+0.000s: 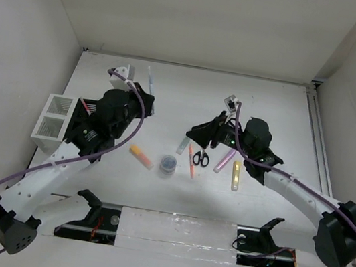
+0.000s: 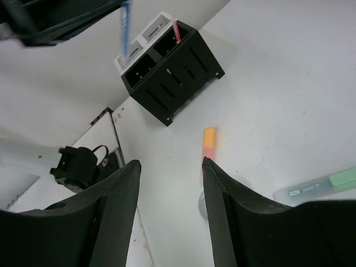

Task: Sort the stationery into containers
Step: Place the stationery into the container

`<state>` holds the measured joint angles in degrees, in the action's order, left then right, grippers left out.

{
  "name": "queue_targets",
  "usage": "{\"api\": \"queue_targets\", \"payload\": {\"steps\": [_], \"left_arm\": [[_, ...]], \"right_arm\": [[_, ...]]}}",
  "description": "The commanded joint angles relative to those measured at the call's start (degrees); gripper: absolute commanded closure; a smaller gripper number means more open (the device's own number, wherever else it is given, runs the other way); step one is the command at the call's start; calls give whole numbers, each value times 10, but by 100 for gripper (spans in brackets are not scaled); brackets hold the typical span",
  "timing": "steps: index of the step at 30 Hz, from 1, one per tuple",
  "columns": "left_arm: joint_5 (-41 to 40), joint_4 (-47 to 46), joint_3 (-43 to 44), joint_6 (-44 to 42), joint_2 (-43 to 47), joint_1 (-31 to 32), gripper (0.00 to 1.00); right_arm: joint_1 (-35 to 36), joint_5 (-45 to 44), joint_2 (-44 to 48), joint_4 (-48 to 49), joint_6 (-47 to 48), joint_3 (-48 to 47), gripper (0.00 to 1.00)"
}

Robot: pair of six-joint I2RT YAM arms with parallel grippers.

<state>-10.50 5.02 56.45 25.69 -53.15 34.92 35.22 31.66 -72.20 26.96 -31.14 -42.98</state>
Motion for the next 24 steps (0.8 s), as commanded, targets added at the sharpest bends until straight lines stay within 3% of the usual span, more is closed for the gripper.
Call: {"api": "queue_targets", "payload": {"steps": [1, 9, 13, 18, 24], "left_arm": [[-193, 47, 39, 64, -25, -49, 100], [-318, 202, 100, 119, -120, -212, 100], [-416, 198, 100, 125, -166, -217, 100], [-415, 167, 85, 135, -199, -266, 100], [-445, 117, 64, 91, -212, -266, 100]], "right_arm": [[-2, -25, 37, -29, 49, -2, 45], [-2, -36, 74, -41, 87, 20, 44], [-2, -28, 74, -46, 87, 20, 44], [-2, -11, 80, -46, 93, 25, 44], [-2, -11, 97, -46, 93, 31, 43]]}}
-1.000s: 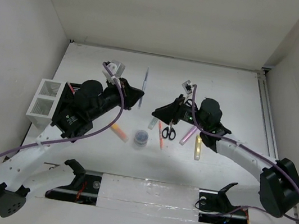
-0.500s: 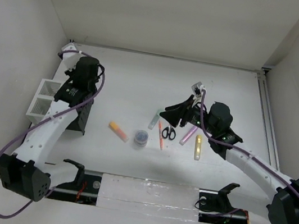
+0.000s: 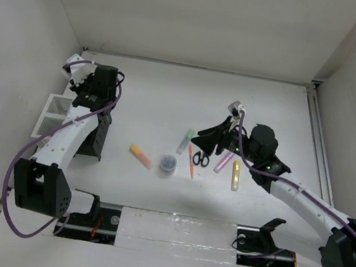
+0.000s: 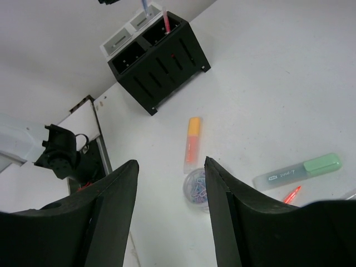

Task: Sort the stationery into containers
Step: Place the stationery into the container

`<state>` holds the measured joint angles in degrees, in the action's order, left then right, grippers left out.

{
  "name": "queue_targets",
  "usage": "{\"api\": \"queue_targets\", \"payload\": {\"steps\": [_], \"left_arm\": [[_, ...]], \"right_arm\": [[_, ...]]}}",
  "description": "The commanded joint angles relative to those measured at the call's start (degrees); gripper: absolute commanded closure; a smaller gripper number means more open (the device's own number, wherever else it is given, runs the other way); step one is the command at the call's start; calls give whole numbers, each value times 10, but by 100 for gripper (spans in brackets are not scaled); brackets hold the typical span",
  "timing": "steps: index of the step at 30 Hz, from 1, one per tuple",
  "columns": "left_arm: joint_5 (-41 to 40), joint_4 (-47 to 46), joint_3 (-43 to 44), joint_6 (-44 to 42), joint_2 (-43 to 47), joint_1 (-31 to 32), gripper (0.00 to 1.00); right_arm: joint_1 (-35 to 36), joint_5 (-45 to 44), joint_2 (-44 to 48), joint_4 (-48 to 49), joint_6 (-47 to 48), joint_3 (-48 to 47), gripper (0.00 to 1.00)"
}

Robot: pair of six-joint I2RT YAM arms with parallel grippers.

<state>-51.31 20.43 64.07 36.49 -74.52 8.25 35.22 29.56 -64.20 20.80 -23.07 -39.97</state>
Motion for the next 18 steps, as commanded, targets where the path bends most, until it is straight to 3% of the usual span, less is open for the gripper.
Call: {"api": "queue_targets", "payload": {"steps": [1, 6, 18], "left_arm": [[-48, -45, -19, -22, 2, 1, 100], [-42, -111, -59, -75, -4, 1, 100], [-35, -135, -82, -97, -53, 1, 100]], "right_arm": [[-2, 10, 17, 15, 12, 1, 43], [-2, 16, 22, 15, 7, 1, 43], [-2, 16, 33, 21, 7, 6, 43]]}}
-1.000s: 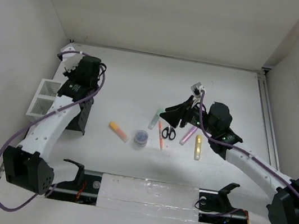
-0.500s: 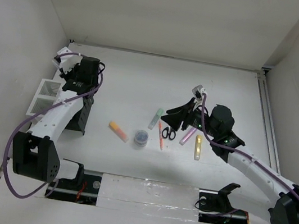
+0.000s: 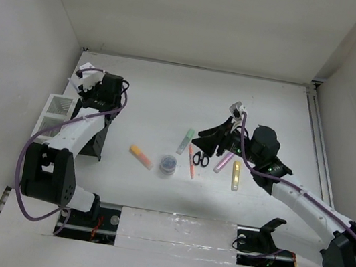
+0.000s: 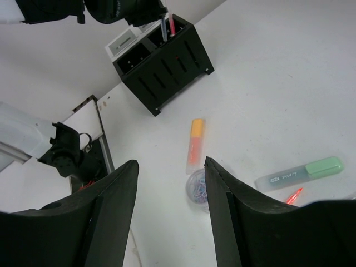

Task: Sort the stationery into containers
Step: Place the stationery into the container

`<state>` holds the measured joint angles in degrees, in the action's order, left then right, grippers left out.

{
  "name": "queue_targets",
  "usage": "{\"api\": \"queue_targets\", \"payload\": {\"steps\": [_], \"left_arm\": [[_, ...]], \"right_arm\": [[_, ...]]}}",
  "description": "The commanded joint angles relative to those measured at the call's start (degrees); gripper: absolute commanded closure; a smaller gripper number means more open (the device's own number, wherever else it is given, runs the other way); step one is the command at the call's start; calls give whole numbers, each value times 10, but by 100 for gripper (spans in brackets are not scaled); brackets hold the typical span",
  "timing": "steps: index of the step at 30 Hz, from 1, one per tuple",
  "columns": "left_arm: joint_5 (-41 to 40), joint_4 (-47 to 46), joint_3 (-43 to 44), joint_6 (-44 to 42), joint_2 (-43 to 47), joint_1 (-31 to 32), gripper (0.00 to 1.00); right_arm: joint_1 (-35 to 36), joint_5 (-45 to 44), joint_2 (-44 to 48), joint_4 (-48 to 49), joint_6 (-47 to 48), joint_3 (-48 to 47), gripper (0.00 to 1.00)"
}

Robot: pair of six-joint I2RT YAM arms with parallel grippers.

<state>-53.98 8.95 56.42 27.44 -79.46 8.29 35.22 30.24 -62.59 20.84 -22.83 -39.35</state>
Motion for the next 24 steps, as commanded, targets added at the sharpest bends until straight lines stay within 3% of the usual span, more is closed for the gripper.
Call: {"api": "queue_targets", "payload": {"steps": [1, 8, 18, 20, 24], "left_arm": [[-9, -20, -10, -6, -3, 1, 100], [-9, -20, -18, 5, -22, 21, 100], [-57, 62, 6, 74, -47, 26, 98], [-57, 62, 6, 74, -42, 26, 90], [-55, 63, 18, 67, -19, 26, 59]], "right_arm": [[-2, 9, 17, 20, 4, 0, 43], [-2, 9, 17, 20, 4, 0, 43], [-2, 9, 17, 20, 4, 0, 43], [-2, 9, 17, 20, 4, 0, 43], [-2, 9, 17, 20, 4, 0, 42]]}}
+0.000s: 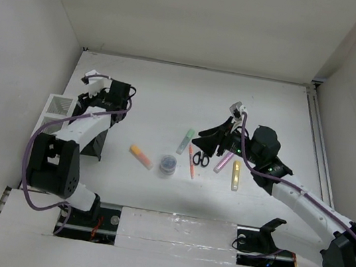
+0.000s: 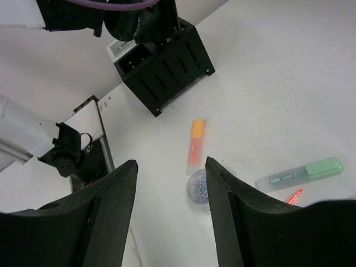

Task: Sort the stationery into containers
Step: Place the stationery into the container, then grab a piece of stationery with the left arm

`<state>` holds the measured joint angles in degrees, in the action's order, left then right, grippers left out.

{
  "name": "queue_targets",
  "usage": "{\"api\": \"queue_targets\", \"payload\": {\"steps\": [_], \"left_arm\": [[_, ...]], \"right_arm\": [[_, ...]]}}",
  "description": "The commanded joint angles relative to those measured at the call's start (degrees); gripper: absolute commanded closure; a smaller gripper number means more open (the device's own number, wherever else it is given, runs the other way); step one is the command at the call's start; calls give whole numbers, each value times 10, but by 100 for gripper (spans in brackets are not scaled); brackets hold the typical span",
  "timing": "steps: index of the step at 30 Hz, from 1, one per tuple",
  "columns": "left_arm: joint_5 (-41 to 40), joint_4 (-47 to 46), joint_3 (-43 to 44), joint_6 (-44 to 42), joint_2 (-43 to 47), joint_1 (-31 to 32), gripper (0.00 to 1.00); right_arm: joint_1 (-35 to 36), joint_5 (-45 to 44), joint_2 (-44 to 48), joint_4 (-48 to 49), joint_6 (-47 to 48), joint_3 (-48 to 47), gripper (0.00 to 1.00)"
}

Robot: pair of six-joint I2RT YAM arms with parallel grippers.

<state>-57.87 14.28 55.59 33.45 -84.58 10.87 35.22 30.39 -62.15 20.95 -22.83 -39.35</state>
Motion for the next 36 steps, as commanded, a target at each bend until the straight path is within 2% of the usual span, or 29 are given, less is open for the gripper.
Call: {"api": "queue_targets", "payload": {"steps": [1, 3, 4, 7, 9, 10, 12, 13, 14, 15, 17, 19, 20, 21, 23, 24, 27, 28, 31, 32, 33, 34, 35, 36], "left_arm": [[-16, 9, 27, 6, 47, 0, 54], [-2, -14, 27, -7, 68, 0, 41], [-2, -21, 27, -15, 78, 0, 29], [5, -28, 27, -28, 119, 0, 21], [13, -22, 34, -36, 147, 0, 12], [34, -22, 41, -41, 157, 0, 0], [63, -11, 57, -57, 179, 0, 0], [91, 2, 63, -65, 186, 0, 0], [109, 2, 68, -66, 191, 0, 0], [125, 9, 68, -74, 196, 0, 0], [142, 4, 75, -98, 207, 41, 0], [153, 4, 95, -112, 195, 93, 0], [166, 14, 103, -112, 186, 108, 0], [188, 22, 114, -112, 175, 118, 0], [250, 28, 132, -119, 150, 123, 0], [307, 29, 132, -112, 150, 123, 0], [370, 18, 132, -102, 144, 123, 0], [420, 18, 132, -92, 144, 123, 0], [487, 20, 126, -59, 136, 123, 0], [480, 27, 132, -45, 127, 129, 0], [420, 47, 150, -31, 114, 175, 0], [420, 69, 168, -19, 101, 206, 0], [356, 91, 189, -6, 87, 234, 0], [330, 114, 210, 13, 70, 259, 0]], "right_arm": [[-2, 7, 12, 19, 4, 0, 42], [-2, 7, 12, 19, 4, 0, 42], [-2, 7, 12, 19, 4, 0, 42], [-2, 7, 12, 19, -1, 0, 42], [-8, 7, 12, 19, -1, 0, 39], [-8, -8, 12, 19, -1, 0, 34], [-8, -31, 7, -6, 4, -7, 24], [-8, -50, 7, -22, 13, -13, 7], [-8, -93, 7, -59, 13, -19, 0], [-8, -117, 2, -77, 19, -31, 0], [-8, -168, 2, -111, 19, -36, 0], [-8, -283, 13, -178, 11, -53, 0], [-8, -284, 24, -178, 2, -58, 0], [-8, -337, 31, -217, -4, -65, 0], [-8, -373, 55, -248, -9, -78, 0], [-8, -383, 62, -266, -1, -85, 0], [-1, -429, 63, -317, -6, -112, 0], [7, -468, 69, -353, -15, -118, 0], [13, -506, 103, -369, -29, -118, 0], [13, -525, 113, -378, -29, -118, 0], [13, -535, 126, -384, -29, -125, 0], [13, -547, 126, -395, -29, -134, 0], [13, -568, 131, -418, -24, -143, 0], [13, -576, 131, -428, -24, -160, 0]]}}
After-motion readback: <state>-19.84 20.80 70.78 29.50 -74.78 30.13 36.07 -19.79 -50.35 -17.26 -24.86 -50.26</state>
